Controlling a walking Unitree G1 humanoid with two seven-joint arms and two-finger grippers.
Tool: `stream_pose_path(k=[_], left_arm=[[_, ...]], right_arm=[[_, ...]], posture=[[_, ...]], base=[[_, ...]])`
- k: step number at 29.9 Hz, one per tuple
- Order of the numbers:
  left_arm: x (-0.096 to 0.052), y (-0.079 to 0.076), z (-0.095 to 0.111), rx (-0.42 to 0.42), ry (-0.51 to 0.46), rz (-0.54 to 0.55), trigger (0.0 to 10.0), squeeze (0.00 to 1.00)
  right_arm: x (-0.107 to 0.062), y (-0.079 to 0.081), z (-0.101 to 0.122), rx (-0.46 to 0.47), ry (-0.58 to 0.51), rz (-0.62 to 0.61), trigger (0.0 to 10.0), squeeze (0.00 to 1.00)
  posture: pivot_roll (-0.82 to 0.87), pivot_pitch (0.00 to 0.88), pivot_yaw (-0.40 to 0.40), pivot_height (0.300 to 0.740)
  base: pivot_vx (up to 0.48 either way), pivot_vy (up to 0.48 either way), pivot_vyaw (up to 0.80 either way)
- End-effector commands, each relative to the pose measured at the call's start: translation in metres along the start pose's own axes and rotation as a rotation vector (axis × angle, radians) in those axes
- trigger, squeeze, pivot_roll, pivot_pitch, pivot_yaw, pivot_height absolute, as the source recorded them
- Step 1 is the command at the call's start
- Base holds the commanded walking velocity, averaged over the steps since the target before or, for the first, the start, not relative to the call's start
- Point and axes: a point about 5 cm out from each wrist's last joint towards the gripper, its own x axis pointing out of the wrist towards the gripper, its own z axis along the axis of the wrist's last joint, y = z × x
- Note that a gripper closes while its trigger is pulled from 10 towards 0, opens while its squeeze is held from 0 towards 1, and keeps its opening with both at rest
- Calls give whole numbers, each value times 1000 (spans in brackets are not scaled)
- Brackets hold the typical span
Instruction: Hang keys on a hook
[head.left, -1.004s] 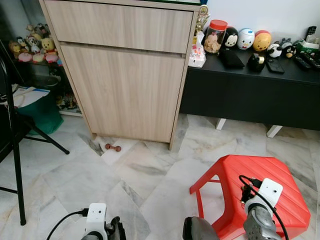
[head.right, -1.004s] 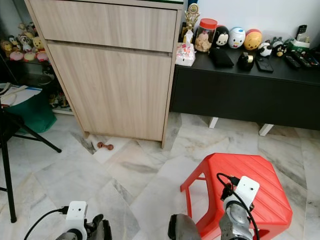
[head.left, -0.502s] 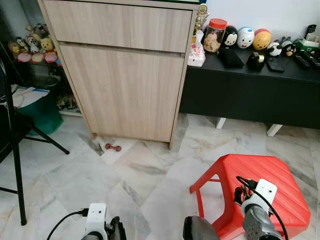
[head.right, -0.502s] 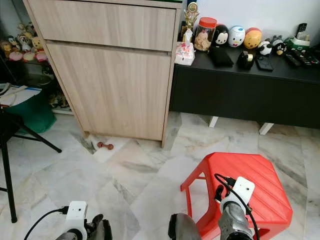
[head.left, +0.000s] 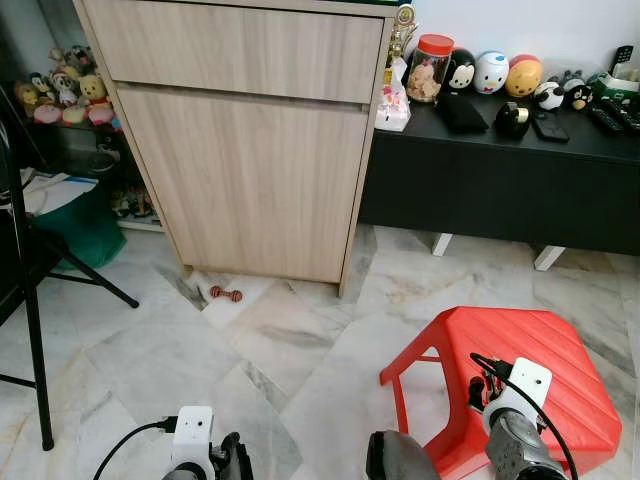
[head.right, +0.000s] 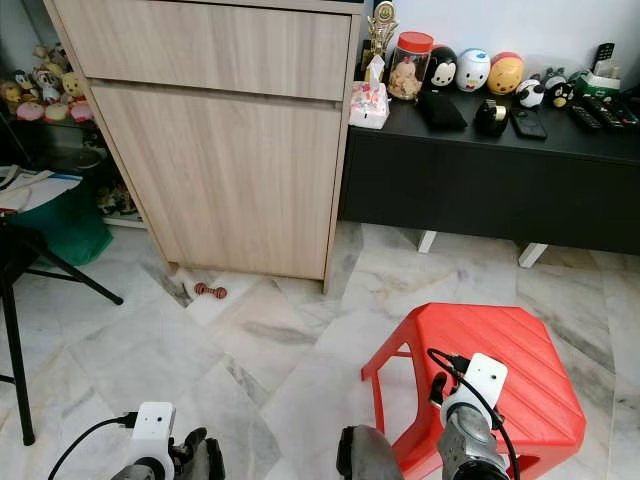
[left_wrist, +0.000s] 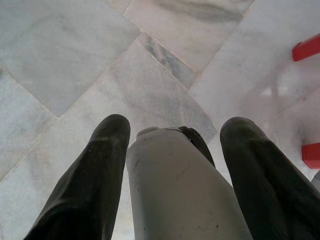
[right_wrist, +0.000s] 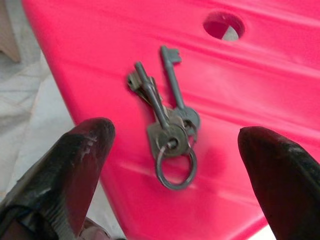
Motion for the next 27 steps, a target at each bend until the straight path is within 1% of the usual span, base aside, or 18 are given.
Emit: stream_pose_path(k=[1,12,21,24,27], left_arm=[[-14,-5,-39,-6,147,-19,10000,0],[-15,-2,-40,0,146,-15,10000,0],[-14,-1,-39,5,143,-15,10000,0],[-14,-1,-39,5,143,-15,10000,0],[-14,-2,-39,4,143,-16,10000,0]], right_arm=[[0,-12,-5,-4,21,-29,10000,0],[-1,-23,-14,40,61,-70,10000,0],[-1,-24,-14,33,70,-69,10000,0],[0,-22,-12,0,57,-50,10000,0],[0,-17,-11,1,58,-20,10000,0]], posture=[[97,119,-101,597],[101,126,-96,597],[101,126,-93,597],[101,126,-93,597],[101,127,-94,597]], base=[[0,0,0],[0,0,0],[0,0,0],[0,0,0],[0,0,0]])
